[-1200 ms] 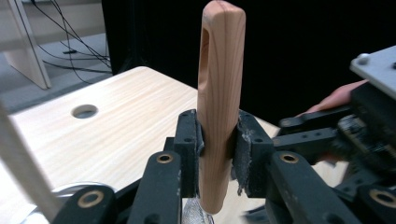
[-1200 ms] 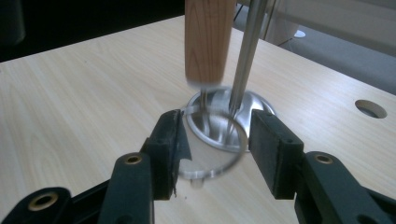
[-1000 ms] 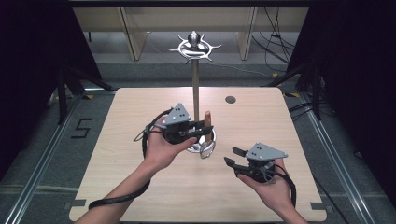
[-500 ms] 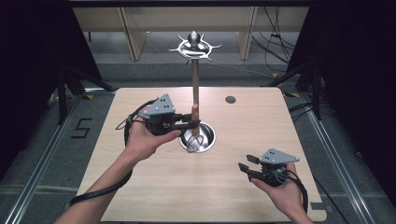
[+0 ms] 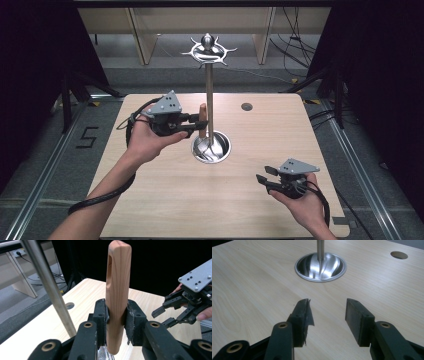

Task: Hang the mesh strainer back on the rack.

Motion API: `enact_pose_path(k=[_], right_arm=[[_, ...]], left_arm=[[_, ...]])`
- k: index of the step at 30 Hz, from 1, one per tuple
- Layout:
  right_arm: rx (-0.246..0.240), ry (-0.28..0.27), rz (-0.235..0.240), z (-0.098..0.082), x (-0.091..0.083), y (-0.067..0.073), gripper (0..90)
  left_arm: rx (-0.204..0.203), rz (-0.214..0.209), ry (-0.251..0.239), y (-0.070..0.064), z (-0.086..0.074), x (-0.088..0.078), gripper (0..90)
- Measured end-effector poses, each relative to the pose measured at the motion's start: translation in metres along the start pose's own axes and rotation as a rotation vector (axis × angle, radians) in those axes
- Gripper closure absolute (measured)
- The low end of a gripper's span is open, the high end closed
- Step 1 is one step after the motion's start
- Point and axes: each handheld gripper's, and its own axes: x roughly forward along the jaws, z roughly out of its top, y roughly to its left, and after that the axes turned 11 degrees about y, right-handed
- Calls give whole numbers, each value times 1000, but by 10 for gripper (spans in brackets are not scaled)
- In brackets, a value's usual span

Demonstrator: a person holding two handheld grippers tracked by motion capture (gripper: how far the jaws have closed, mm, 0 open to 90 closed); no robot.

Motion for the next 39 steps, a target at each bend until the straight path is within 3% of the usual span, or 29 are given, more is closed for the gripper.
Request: enact_pose_path(k=[5,6,9,10,12,16,19,21,22,24,25,27,28,31,33,34,39], right_arm=[[-12,6,-3,0,-1,-3,547],[13,14,2,-1,-2,-1,548],[-19,1,-5,0,0,-3,551],[2,9,-2,-1,-1,-1,551],[-3,6,-9,0,0,-2,552],[-20,13,-12,-1,-1,-4,553],[-14,10,-15,-1,-2,-5,553],[-1,18,-8,-1,-3,-4,553],[-5,18,-9,-1,-3,-4,553],[-10,-6,-24,-1,-3,-6,563],[12,-12,-33,-1,-3,-4,563],[-17,-25,-42,0,-4,-7,562],[-15,-22,-37,0,-4,-7,562],[15,-8,-22,-2,-4,-5,562],[10,-7,-25,-2,-4,-5,562],[10,-3,-25,-1,-4,-5,561],[-8,-6,-21,-1,-3,-7,561]], left_arm=[[5,-5,5,6,4,-5,723],[8,-8,9,7,5,-5,723],[21,-7,25,12,8,-5,723],[31,-6,30,13,10,-5,723],[115,7,34,21,14,-5,723],[119,8,39,26,16,-6,723],[127,-15,39,30,18,-6,723],[162,-37,39,33,21,-6,723],[160,-49,42,32,22,-6,723],[184,-75,41,34,24,-6,722],[193,-90,42,35,25,-6,723],[210,-108,39,37,27,-7,722],[195,-119,42,36,27,-7,722],[209,-123,36,40,29,-9,722],[221,-124,33,43,31,-10,722],[201,-129,28,43,30,-11,722],[194,-138,18,49,32,-15,722]])
